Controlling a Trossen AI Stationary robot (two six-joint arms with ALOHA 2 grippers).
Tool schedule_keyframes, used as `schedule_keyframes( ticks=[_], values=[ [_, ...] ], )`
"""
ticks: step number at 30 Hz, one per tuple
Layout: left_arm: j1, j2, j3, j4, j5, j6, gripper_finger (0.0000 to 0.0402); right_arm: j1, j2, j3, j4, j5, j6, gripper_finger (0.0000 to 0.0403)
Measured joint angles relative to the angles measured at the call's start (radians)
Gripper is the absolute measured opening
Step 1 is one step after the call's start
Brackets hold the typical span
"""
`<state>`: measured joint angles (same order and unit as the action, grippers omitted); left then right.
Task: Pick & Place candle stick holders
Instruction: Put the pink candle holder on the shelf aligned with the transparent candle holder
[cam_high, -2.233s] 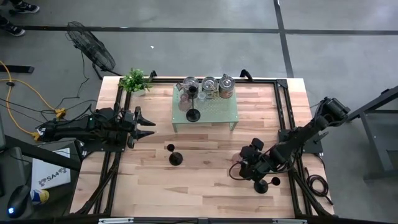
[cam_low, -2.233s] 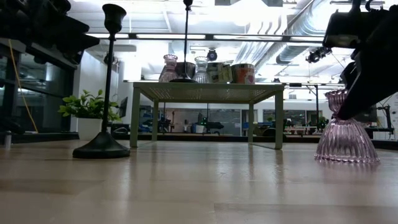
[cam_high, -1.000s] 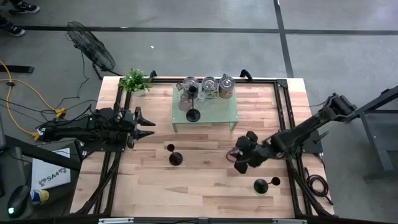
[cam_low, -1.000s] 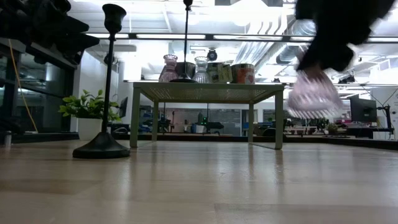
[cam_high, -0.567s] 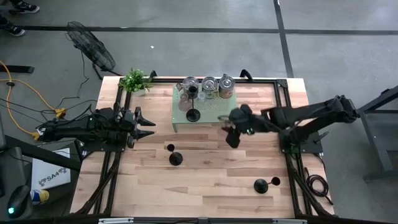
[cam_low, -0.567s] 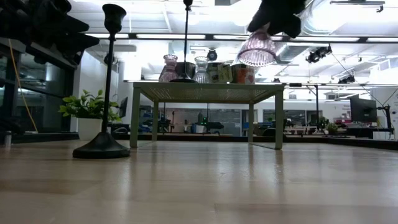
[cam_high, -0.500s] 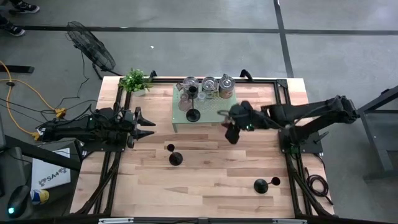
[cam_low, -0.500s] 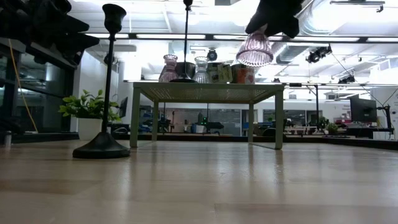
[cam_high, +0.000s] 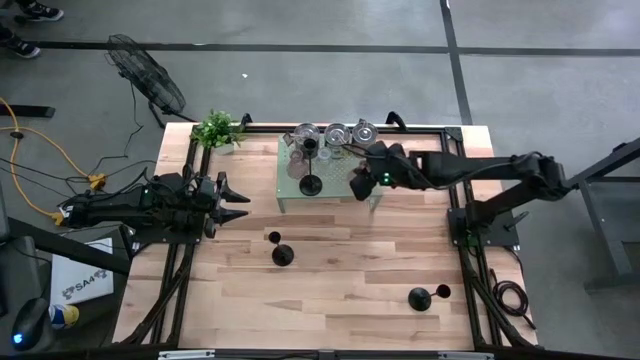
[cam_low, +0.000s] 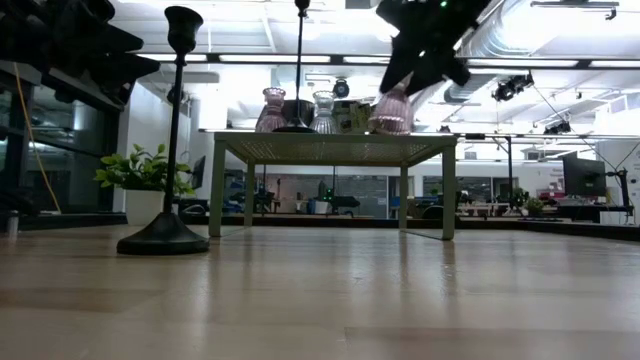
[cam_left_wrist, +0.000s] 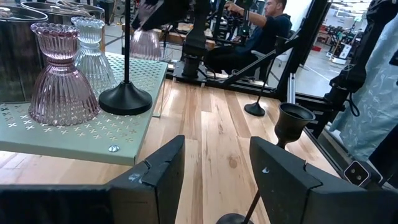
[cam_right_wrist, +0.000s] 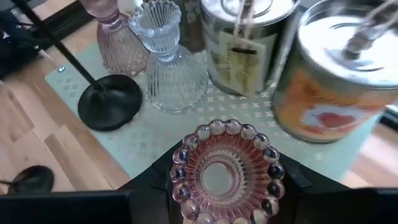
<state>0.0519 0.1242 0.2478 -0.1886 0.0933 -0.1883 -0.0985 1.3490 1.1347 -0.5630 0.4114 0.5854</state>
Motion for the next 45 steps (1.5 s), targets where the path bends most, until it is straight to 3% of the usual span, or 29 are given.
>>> schedule_keyframes(
  ticks=[9,20,29,45],
  values=[
    [0.000,0.000,0.000,0.000,0.000,-0.004,0.0177,-0.003,0.083,0.001,0.035,0.057,0.150,0.0138],
    [0.000,0.000,0.000,0.000,0.000,-0.004,0.0177,-0.022,0.113,0.000,0.104,0.137,0.085,0.0138],
    [0.000,0.000,0.000,0.002,0.002,-0.004,0.0177,-0.036,0.139,0.000,0.154,0.144,-0.038,0.0138],
    [0.000,0.000,0.000,0.004,0.002,-0.004,0.0177,-0.067,0.146,-0.001,0.166,0.158,-0.063,0.0154]
  ],
)
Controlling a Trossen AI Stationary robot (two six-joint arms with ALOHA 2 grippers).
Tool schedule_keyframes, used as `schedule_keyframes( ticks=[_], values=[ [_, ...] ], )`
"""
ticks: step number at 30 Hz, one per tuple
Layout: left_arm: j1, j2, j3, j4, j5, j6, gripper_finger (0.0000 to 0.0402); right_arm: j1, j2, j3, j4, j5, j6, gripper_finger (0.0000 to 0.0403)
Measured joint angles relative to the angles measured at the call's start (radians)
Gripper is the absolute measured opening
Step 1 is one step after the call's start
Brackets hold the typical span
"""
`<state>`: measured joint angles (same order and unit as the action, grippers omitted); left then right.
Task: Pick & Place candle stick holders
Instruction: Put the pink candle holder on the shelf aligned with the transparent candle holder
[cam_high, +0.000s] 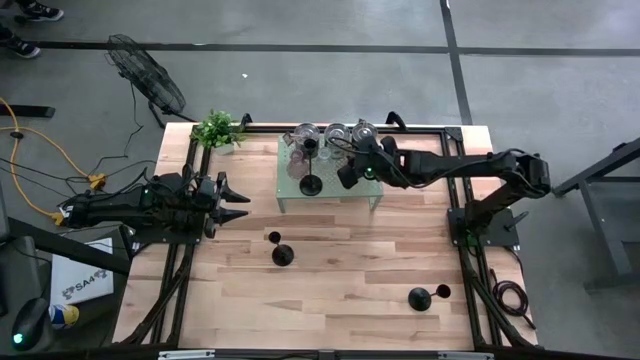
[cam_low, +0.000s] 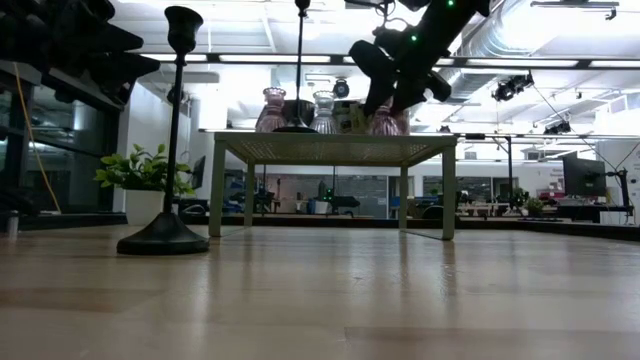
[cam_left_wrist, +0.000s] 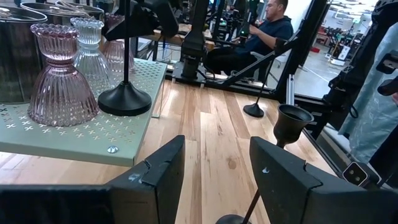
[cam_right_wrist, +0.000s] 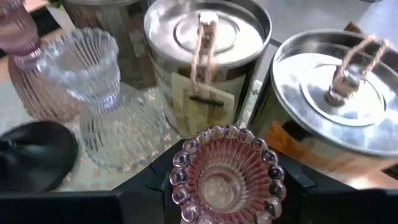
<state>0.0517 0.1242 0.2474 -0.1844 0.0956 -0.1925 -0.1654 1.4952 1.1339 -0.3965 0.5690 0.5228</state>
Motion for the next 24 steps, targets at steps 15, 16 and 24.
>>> schedule_keyframes(
  ticks=[15,16,24],
  values=[
    [0.000,0.000,-0.001,0.000,0.001,0.000,0.0177,-0.006,0.000,0.000,0.069,0.018,-0.035,0.0180],
    [0.000,0.000,-0.001,0.000,0.001,0.000,0.0177,-0.006,0.000,0.000,0.071,0.018,-0.034,0.0184],
    [0.000,0.000,-0.001,0.000,0.001,0.000,0.0177,-0.005,0.000,0.000,0.092,0.017,-0.032,0.0210]
  ],
)
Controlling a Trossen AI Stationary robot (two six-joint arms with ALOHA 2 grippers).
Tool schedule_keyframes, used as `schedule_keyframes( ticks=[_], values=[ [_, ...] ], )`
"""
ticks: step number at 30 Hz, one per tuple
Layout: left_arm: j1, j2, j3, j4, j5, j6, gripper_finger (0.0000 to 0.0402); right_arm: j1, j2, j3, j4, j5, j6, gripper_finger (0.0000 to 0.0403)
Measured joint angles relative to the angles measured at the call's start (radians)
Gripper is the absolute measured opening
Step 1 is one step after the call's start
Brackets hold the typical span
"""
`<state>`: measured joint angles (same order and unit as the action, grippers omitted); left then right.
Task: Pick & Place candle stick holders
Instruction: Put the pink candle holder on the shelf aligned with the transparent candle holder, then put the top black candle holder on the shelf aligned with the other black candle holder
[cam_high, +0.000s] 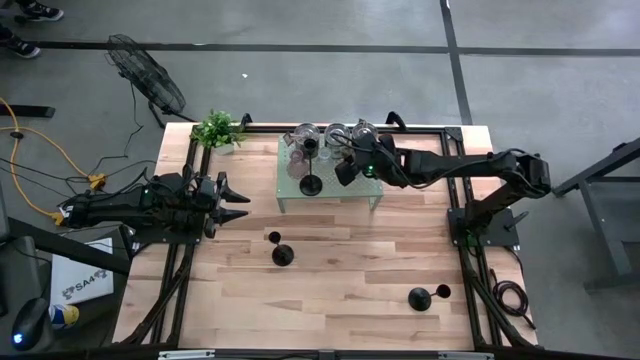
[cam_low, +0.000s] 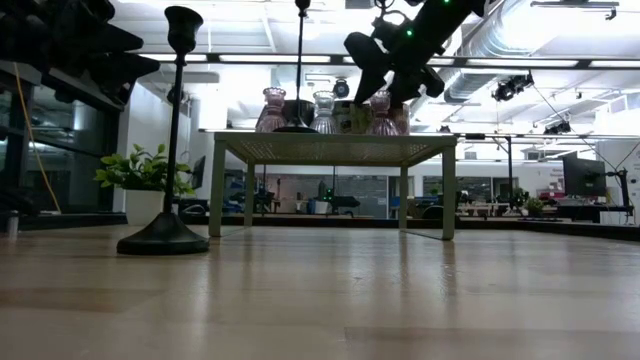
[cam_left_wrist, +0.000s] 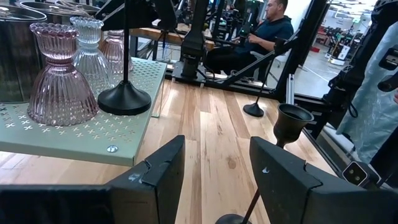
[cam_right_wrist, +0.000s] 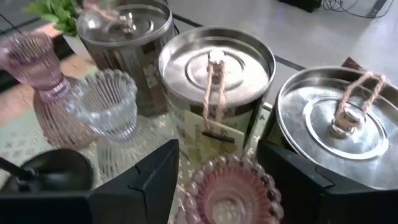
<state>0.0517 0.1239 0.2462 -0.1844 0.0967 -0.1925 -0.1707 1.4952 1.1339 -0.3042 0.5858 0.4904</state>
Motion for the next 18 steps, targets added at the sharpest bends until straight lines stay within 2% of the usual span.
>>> schedule_keyframes(
  ticks=[18],
  values=[
    [0.000,0.000,0.000,0.000,0.002,-0.022,0.0177,-0.007,-0.019,0.000,0.085,0.026,-0.049,0.0215]
  ],
)
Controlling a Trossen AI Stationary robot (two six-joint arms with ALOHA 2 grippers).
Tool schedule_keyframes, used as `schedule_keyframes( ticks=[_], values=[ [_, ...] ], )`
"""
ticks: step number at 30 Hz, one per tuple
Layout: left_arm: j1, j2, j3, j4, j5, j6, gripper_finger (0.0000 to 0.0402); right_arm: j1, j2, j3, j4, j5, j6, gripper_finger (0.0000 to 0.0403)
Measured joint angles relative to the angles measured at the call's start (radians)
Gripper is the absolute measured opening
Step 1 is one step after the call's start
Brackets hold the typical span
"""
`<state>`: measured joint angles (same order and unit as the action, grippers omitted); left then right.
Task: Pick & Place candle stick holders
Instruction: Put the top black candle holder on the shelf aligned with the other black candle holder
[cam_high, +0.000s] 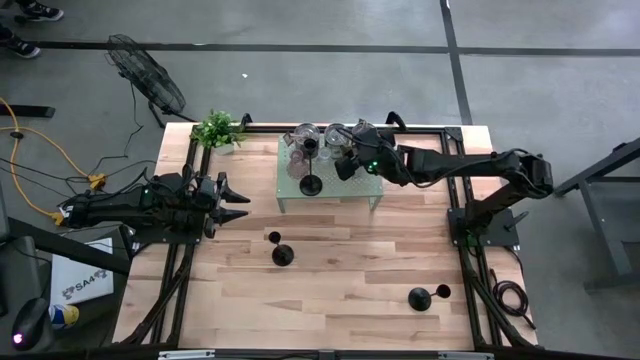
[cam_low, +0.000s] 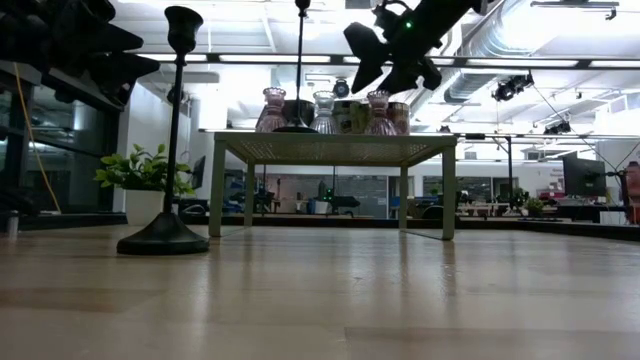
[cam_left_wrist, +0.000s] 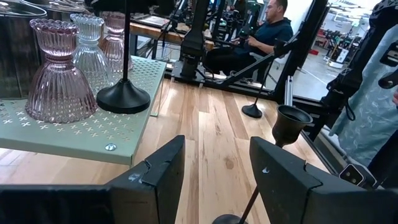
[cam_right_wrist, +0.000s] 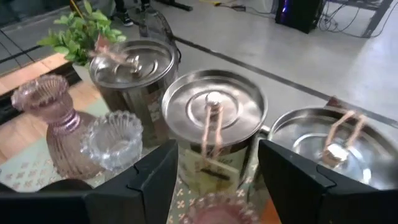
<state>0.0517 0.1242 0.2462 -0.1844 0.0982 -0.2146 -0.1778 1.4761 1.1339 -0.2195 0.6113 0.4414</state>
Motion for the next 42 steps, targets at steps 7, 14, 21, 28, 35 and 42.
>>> schedule_keyframes(
  ticks=[7,14,21,28,35,42],
  values=[
    [0.000,0.000,0.000,0.002,0.011,-0.040,0.0177,-0.009,-0.068,0.000,-0.001,0.015,-0.022,0.0215],
    [0.000,0.000,0.000,-0.001,0.023,-0.181,0.0177,-0.005,-0.173,0.000,-0.017,0.016,-0.112,0.0215],
    [0.000,0.002,0.000,-0.037,-0.021,-0.182,0.0177,-0.005,-0.248,0.000,-0.044,0.011,-0.158,0.0215],
    [0.000,0.080,0.000,-0.044,0.146,-0.083,0.0177,0.007,-0.316,0.000,-0.179,0.006,-0.151,0.0215],
    [0.000,0.222,0.000,-0.035,0.222,-0.012,0.0177,0.030,-0.356,0.000,-0.222,0.015,-0.150,0.0215],
    [-0.003,0.374,0.001,0.138,0.283,0.001,0.0177,0.030,-0.358,0.000,-0.240,0.015,-0.147,0.0215]
  ],
)
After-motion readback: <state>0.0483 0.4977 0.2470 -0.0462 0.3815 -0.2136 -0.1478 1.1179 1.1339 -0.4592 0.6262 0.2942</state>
